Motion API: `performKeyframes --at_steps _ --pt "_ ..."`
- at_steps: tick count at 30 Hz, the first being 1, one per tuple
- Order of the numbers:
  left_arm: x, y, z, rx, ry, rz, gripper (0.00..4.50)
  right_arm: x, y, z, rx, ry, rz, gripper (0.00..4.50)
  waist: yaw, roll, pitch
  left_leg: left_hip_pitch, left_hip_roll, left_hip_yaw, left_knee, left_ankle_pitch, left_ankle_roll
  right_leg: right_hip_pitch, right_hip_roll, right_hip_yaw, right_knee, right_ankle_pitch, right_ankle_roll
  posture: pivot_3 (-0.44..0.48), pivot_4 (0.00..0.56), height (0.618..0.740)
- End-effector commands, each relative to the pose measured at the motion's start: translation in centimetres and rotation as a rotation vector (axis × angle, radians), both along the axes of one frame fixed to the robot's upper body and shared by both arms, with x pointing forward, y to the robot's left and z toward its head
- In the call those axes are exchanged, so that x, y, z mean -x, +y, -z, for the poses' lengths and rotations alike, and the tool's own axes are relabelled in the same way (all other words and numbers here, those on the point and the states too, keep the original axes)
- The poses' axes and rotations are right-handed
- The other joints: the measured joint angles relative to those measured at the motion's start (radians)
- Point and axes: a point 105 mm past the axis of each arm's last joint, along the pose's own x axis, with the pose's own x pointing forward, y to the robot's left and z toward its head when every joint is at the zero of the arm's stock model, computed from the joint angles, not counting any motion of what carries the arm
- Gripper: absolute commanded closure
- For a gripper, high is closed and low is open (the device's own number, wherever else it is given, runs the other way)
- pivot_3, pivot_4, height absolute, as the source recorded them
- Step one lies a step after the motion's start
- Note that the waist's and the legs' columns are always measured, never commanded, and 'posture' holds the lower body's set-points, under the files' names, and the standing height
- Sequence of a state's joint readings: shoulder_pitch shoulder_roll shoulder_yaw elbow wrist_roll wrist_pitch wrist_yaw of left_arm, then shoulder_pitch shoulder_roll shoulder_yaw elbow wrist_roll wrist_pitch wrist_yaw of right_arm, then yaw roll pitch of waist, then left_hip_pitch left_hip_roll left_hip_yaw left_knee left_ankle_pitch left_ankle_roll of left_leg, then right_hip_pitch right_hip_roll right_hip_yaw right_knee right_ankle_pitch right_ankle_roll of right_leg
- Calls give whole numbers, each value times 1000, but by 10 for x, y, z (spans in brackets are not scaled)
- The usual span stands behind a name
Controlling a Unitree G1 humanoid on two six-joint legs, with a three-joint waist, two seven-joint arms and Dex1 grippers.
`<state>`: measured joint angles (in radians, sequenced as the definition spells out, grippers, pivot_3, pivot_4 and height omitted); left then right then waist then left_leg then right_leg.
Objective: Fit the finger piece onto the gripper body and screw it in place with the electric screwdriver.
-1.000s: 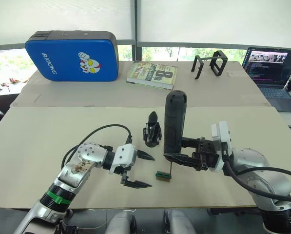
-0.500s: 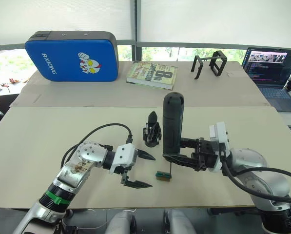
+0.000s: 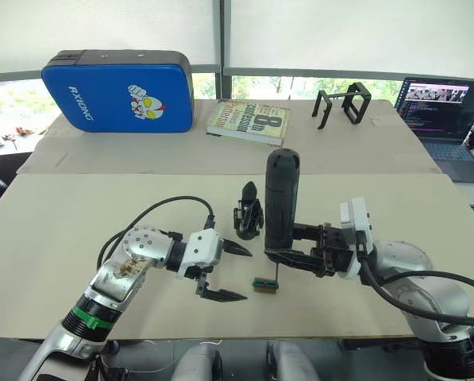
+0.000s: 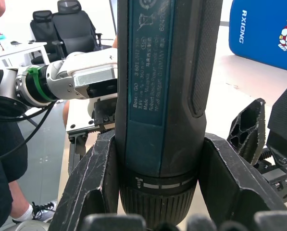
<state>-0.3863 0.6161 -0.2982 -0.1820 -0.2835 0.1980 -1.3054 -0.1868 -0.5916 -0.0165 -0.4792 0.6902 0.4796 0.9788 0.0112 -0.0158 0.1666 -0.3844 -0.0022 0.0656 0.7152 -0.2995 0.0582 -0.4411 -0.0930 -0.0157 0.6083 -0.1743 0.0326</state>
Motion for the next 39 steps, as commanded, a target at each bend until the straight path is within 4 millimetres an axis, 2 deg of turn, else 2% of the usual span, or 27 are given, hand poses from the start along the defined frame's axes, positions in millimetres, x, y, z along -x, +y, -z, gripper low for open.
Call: performKeyframes --at_steps 1,8,15,19,25,32,39 --pt "2 0 -9 27 -28 4 0 6 -1 -18 -33 -79 -16 2589 0 0 0 0 0 0 0 0 0 0 0 0 0 0 0 0 150 740" --pt "1 2 -3 26 26 -47 0 4 -3 -28 -65 -89 -4 2589 0 0 0 0 0 0 0 0 0 0 0 0 0 0 0 0 150 740" --pt "2 10 -5 82 44 -109 0 11 -1 -26 -55 -92 -45 2589 0 0 0 0 0 0 0 0 0 0 0 0 0 0 0 0 150 740" --pt "-2 17 -11 113 56 -174 0 7 1 -40 -77 -96 -41 2589 -3 0 0 0 0 0 0 0 0 0 0 1 1 0 0 0 150 740" --pt "5 22 -21 108 45 -196 0 10 4 -53 -74 -100 -94 2589 -2 0 0 0 1 0 -1 0 -1 0 0 0 1 0 0 0 150 740" --pt "-3 31 -29 103 24 -254 0 1 14 -80 -95 -92 -168 2589 -2 0 0 0 0 0 0 0 -1 0 -1 0 0 0 0 0 150 740" --pt "-15 47 -25 90 16 -319 0 -12 41 -119 -149 -51 -262 2589 -11 0 0 0 1 0 -1 1 -1 -2 0 0 1 0 -1 0 150 740"
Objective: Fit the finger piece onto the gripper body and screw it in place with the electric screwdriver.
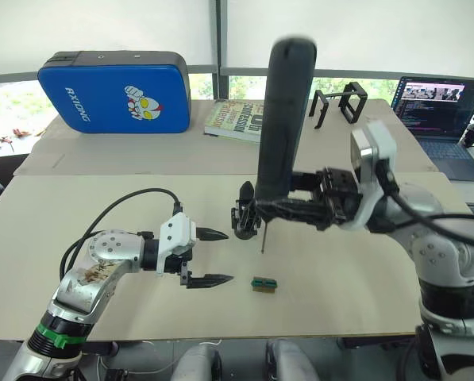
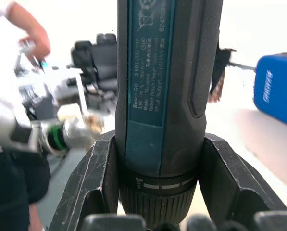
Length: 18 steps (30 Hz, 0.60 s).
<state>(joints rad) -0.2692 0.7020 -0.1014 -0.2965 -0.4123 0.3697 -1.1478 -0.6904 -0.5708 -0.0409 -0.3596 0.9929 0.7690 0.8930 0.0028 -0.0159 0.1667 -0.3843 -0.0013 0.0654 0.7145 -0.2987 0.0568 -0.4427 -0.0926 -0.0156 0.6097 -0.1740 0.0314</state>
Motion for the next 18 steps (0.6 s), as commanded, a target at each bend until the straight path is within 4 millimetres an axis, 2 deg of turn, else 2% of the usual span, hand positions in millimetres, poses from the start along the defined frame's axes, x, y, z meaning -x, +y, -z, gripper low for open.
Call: performKeyframes --at_steps 1,7,14,18 --pt "-5 11 -2 -13 -16 -35 0 4 14 -23 -29 -18 -75 2589 -4 0 0 0 0 0 0 0 0 0 0 0 0 0 0 0 150 740" --pt "-17 28 12 -21 -24 -103 0 -4 32 -44 -40 -57 -133 2589 -4 0 0 -4 -1 0 0 0 0 -3 -1 -1 0 0 0 0 150 740" --pt "-36 36 22 -22 -40 -138 0 -23 47 -54 -27 -131 -107 2589 -4 0 0 -9 -1 0 0 0 0 -8 -2 -3 2 1 1 0 150 740" --pt "-44 37 25 -25 -45 -139 0 -31 51 -54 4 -156 -105 2589 -6 0 0 -15 -2 1 0 1 -2 -14 -1 -4 3 2 1 0 150 740"
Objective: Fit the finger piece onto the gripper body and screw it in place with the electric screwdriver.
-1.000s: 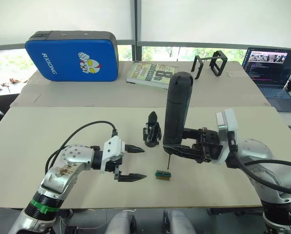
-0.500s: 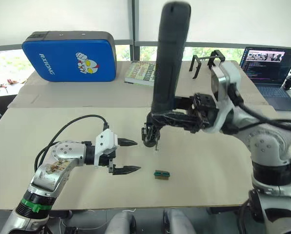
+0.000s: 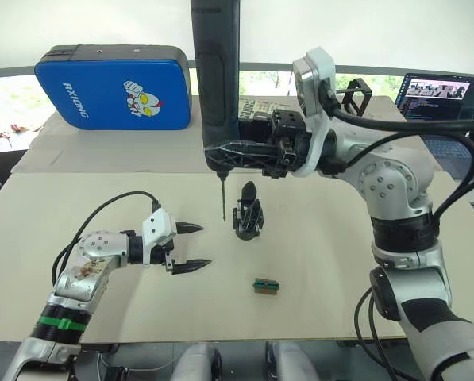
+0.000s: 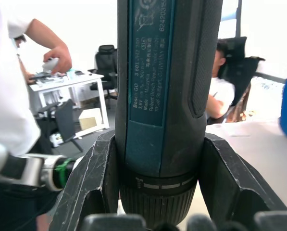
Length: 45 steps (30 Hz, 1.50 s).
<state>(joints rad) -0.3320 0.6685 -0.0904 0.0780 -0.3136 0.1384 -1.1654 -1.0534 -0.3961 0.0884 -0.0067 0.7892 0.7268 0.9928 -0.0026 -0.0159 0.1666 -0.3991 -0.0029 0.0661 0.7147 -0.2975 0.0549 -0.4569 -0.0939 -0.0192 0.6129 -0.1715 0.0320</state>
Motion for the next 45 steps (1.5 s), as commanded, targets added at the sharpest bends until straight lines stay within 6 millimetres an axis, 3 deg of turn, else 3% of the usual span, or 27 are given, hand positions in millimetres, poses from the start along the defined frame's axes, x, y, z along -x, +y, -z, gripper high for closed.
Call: performKeyframes --at_steps 1,13,25,45 --pt "-6 -1 -4 -6 -38 16 0 4 0 -15 -15 -99 -25 2589 -1 0 0 0 0 0 0 0 0 0 0 -1 0 0 0 0 150 740" --pt "-29 -15 -5 14 -72 65 0 -15 0 -2 73 -91 3 2589 -9 0 0 -2 0 0 0 0 0 0 0 -2 -2 0 0 0 150 740" --pt "-32 -33 -10 17 -94 118 0 -19 -5 10 100 -106 32 2589 -10 0 0 -2 0 0 0 2 -4 0 0 -2 -1 0 0 0 150 740" --pt "-32 -42 -17 9 -124 141 0 -20 -8 19 107 -106 42 2589 -10 0 0 -2 0 0 0 3 -4 0 0 -2 -1 0 0 0 150 740"
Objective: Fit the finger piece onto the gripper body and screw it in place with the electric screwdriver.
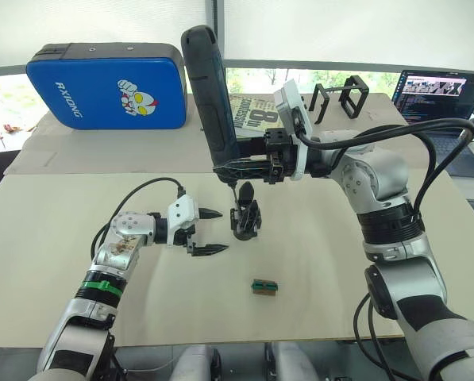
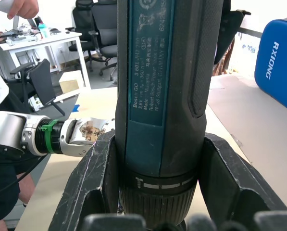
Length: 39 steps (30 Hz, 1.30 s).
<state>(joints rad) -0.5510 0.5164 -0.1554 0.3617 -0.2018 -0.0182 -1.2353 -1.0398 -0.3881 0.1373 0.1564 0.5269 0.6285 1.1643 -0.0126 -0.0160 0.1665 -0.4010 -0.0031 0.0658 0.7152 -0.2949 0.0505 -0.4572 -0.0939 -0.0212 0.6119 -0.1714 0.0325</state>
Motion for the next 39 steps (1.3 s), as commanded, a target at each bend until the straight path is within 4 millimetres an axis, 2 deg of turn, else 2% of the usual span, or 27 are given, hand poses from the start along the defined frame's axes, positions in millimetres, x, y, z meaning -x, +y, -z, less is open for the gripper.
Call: performKeyframes --at_steps 1,39 --pt "-1 -8 -17 9 -65 33 0 11 -1 -20 -53 -97 -34 2589 0 0 0 0 0 0 0 0 0 0 0 0 0 0 0 0 150 740" --pt "1 -12 -21 10 -79 44 0 10 -2 -15 -44 -97 -29 2589 0 0 0 0 0 0 0 1 -1 0 0 0 0 0 0 0 150 740"
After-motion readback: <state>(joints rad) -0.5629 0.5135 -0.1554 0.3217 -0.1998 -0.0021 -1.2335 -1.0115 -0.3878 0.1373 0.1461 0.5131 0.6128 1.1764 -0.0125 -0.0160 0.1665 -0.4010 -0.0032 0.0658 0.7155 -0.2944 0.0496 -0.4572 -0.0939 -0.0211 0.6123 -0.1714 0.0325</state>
